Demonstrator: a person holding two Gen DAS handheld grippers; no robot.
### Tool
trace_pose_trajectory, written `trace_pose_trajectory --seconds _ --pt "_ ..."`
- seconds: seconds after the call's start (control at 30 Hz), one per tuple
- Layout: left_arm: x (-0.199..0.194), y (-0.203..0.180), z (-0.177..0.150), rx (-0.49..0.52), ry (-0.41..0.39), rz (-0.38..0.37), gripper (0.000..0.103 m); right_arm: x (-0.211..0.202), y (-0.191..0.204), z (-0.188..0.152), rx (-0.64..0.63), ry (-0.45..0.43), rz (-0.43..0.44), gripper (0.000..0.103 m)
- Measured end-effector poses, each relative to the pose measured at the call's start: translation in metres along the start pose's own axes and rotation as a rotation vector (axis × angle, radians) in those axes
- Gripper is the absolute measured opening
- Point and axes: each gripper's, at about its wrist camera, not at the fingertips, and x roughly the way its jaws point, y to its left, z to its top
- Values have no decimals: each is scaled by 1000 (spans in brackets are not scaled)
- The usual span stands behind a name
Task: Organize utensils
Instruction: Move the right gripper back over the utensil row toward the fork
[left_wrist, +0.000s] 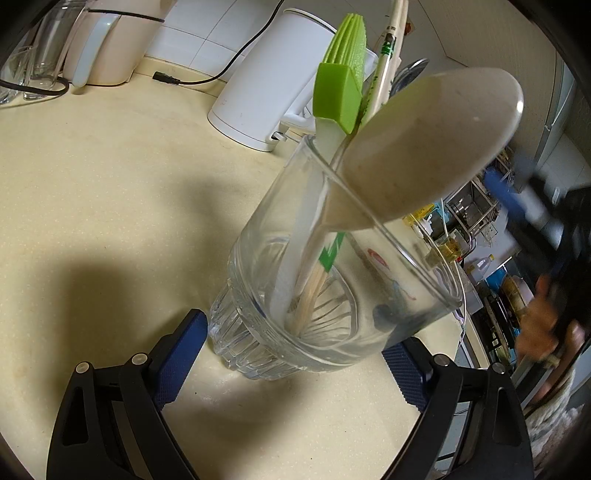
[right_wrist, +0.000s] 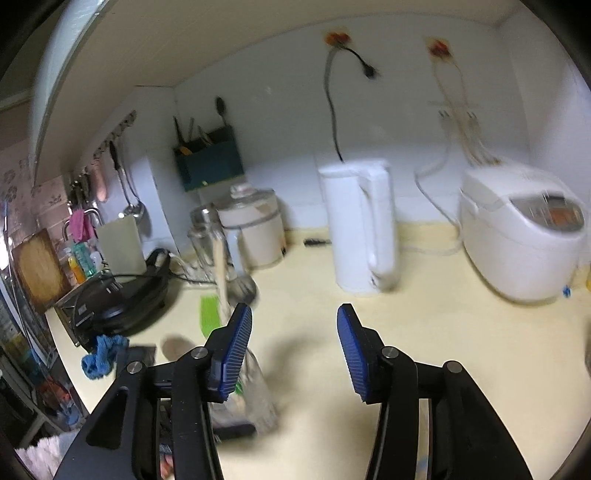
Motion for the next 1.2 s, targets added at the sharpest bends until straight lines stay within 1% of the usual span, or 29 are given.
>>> trace_pose_trajectory --seconds 0.23,0.43,0.53,0.63,1.03,1.2 --pt "0 0 0 0 0 0 94 -9 -31 -60 95 106 -42 49" --pt "0 0 0 0 0 0 94 -9 -46 -111 121 229 -66 49" --pt "0 0 0 0 0 0 94 -11 -52 -127 127 262 -90 48" --pt "0 0 0 0 0 0 94 -16 -61 -133 149 273 -113 48" --pt "0 0 0 0 0 0 94 -38 -89 -131 195 218 -162 48" --pt "0 0 0 0 0 0 94 -50 -111 -132 239 201 -208 48"
